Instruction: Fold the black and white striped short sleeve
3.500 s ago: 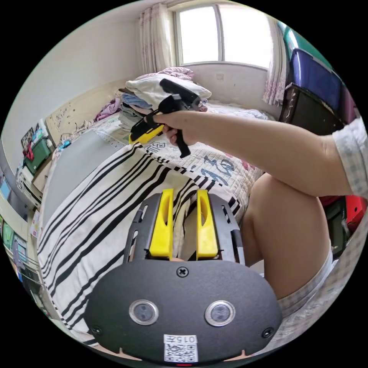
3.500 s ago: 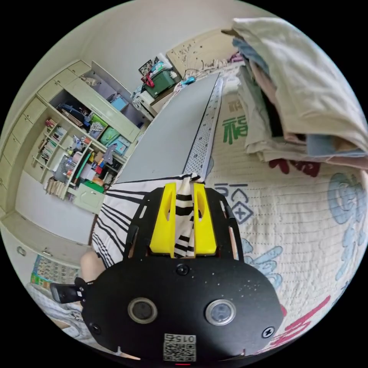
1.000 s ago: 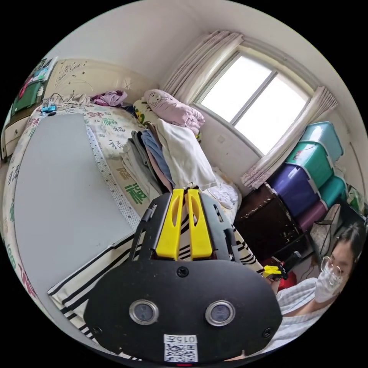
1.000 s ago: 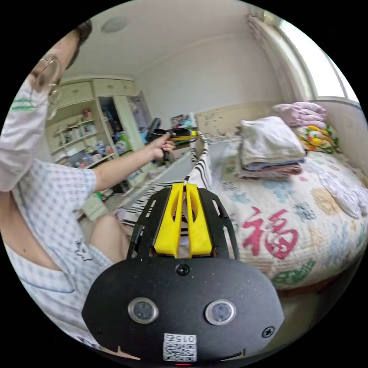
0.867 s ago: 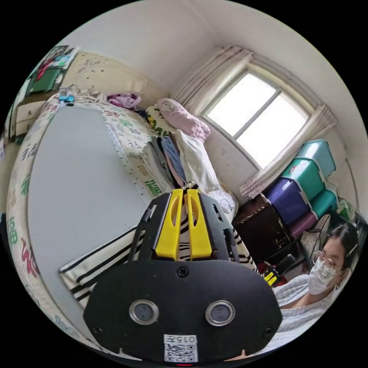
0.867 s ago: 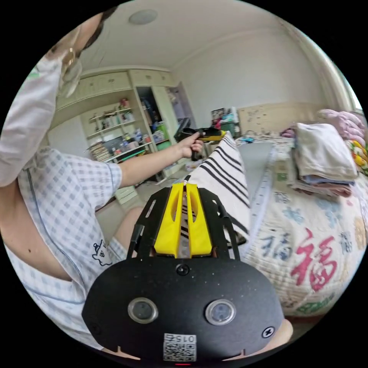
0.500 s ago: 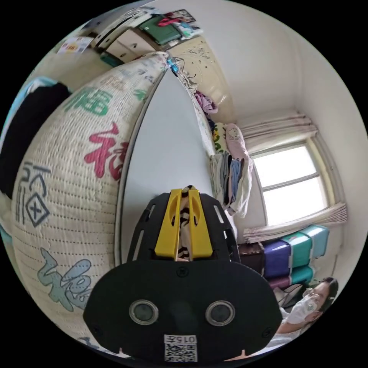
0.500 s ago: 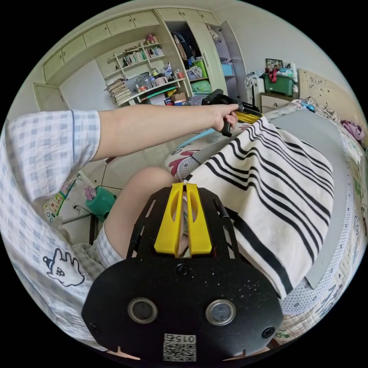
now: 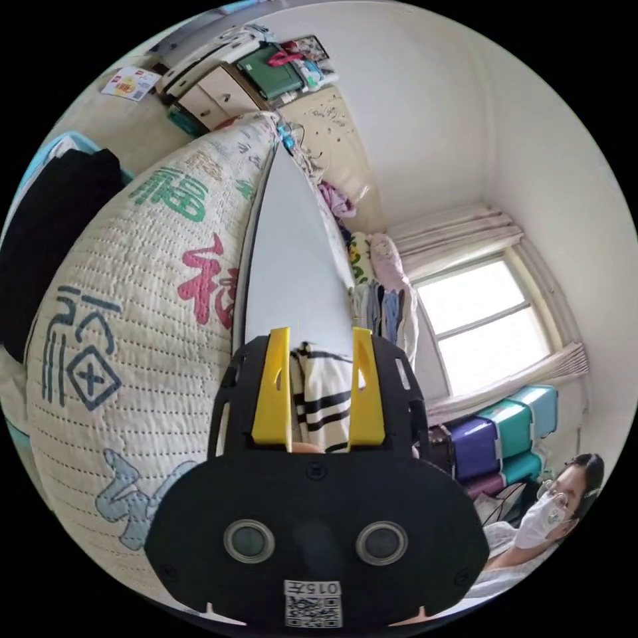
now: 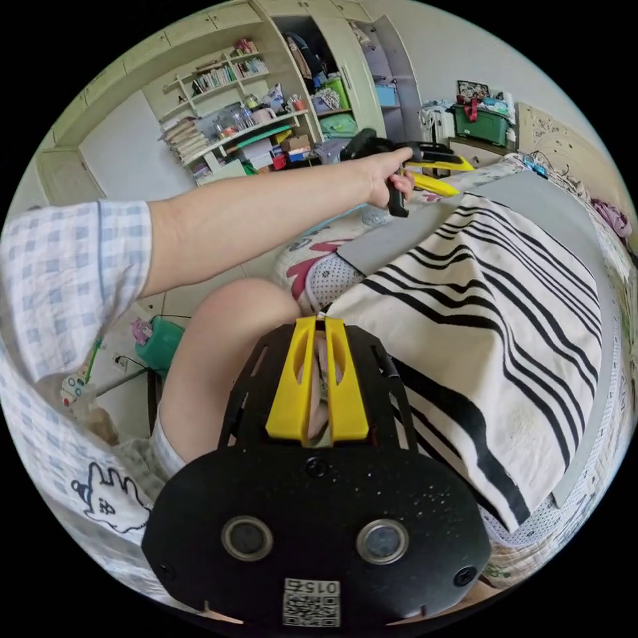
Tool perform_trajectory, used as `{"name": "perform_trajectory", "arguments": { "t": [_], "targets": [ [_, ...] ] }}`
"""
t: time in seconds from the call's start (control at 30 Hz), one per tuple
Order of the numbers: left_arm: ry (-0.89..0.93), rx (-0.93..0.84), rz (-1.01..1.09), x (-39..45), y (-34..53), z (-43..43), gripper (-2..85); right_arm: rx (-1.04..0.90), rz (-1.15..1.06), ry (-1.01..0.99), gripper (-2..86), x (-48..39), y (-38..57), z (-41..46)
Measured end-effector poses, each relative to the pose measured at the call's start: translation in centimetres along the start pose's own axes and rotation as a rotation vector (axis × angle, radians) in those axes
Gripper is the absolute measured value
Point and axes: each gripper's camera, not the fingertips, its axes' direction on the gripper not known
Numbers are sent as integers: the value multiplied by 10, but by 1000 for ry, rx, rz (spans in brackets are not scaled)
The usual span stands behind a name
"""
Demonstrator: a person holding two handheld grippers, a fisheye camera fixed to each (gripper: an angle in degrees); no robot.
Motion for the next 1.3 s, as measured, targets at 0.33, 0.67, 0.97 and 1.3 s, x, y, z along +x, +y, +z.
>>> {"name": "perform_trajectory", "arguments": {
  "t": [0.33,0.67,0.97,1.3],
  "targets": [
    [-293,-158,167,75,16,45,20,53,-116,387,67,-38,19,-4],
    [-307,-155,178,124,31,45,0,-88,-132,444,5,-40,22,54],
    [-424,-196,269,190,41,61,-1,-21,-33,225,-1,-23,13,62],
    [-539,-111,271,270,95,51,49,21,-114,77,41,-18,55,3]
  ]
}}
